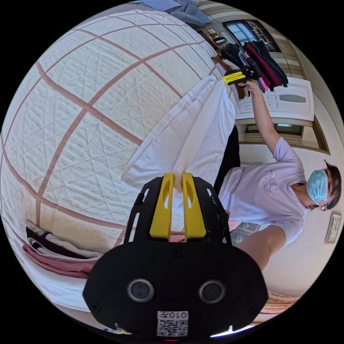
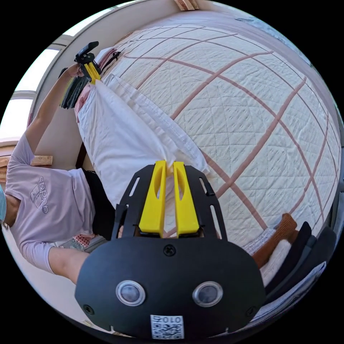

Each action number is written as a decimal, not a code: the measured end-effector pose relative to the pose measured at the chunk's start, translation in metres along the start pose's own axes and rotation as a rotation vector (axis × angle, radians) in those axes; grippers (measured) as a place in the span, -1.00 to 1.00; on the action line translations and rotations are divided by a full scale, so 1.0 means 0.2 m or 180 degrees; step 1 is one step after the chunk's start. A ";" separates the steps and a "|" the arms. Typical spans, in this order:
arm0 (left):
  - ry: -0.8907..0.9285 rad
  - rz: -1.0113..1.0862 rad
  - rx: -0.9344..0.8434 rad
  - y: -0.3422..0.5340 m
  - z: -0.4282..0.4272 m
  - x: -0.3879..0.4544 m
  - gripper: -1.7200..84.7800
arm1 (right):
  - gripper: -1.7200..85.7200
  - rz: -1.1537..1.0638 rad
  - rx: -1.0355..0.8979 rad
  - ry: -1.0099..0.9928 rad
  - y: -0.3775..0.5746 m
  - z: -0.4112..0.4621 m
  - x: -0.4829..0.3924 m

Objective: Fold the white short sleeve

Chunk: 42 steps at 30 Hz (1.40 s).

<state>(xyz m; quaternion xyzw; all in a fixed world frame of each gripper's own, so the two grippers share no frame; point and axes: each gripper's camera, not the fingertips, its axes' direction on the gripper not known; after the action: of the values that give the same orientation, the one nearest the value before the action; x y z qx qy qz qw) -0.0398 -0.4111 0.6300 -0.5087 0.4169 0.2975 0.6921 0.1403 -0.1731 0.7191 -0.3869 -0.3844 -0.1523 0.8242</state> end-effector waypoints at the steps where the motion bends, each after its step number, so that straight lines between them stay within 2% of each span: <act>1: -0.0011 -0.0085 0.0061 0.01 0.01 -0.04 -0.82 | -0.88 0.0055 -0.0007 -0.0084 -0.01 0.03 0.05; 9: -0.0207 -0.0409 0.0461 0.20 0.20 -0.19 -0.77 | -0.83 0.0282 0.0174 -0.0140 0.07 0.17 0.13; 11: -0.0200 -0.0450 0.0764 0.31 0.19 -0.19 -0.75 | -0.79 0.0420 0.0377 0.0011 0.16 0.16 0.12; 14: -0.0367 -0.0551 0.1603 0.57 0.11 -0.13 -0.72 | -0.79 0.0611 0.0863 0.0405 0.32 0.09 0.02; 16: -0.0525 -0.0654 0.2230 0.83 0.08 0.00 -0.72 | -0.80 0.0795 0.1045 0.0734 0.43 0.06 -0.05; 18: -0.0946 -0.0573 0.2558 1.01 0.11 0.23 -0.71 | -0.81 0.0831 0.1141 0.1137 0.54 0.05 -0.20; 20: -0.1369 -0.0385 0.2658 1.15 0.22 0.52 -0.70 | -0.84 0.0872 0.1382 0.1803 0.71 0.07 -0.48; 22: -0.1853 -0.0338 0.2514 1.30 0.47 0.86 -0.67 | -0.86 0.0998 0.1720 0.2013 0.90 0.12 -0.68; 25: -0.2243 -0.0663 0.2143 1.47 0.85 1.09 -0.62 | -0.87 0.0964 0.2036 0.1601 1.22 0.30 -0.89; 27: -0.2302 -0.0857 0.1884 1.56 1.06 1.11 -0.60 | -0.82 0.1007 0.1930 0.1207 1.37 0.45 -0.93; 29: -0.2224 -0.1002 0.1724 1.64 1.22 1.08 -0.59 | -0.71 0.1139 0.1941 0.0736 1.54 0.63 -0.94; 32: -0.1984 -0.1041 0.1848 1.76 1.33 1.07 -0.57 | -0.65 0.1174 0.2064 0.0164 1.68 0.78 -0.93; 36: -0.1839 -0.0878 0.2166 1.83 1.33 1.07 -0.58 | -0.64 0.1244 0.2259 -0.0030 1.76 0.87 -0.93; 39: -0.1705 -0.0745 0.1980 1.78 1.37 1.03 -0.59 | -0.64 0.1198 0.2342 -0.0136 1.77 0.92 -0.93; 42: -0.1854 -0.0592 0.1893 1.75 1.37 1.09 -0.61 | -0.65 0.1143 0.2265 -0.0069 1.76 0.96 -0.96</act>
<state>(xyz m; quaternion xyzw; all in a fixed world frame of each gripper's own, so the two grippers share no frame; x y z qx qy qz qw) -0.1529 -0.0456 0.3154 -0.2170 0.2240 0.2319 0.9214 0.1082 0.1931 0.4685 -0.1398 -0.3480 0.1410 0.9162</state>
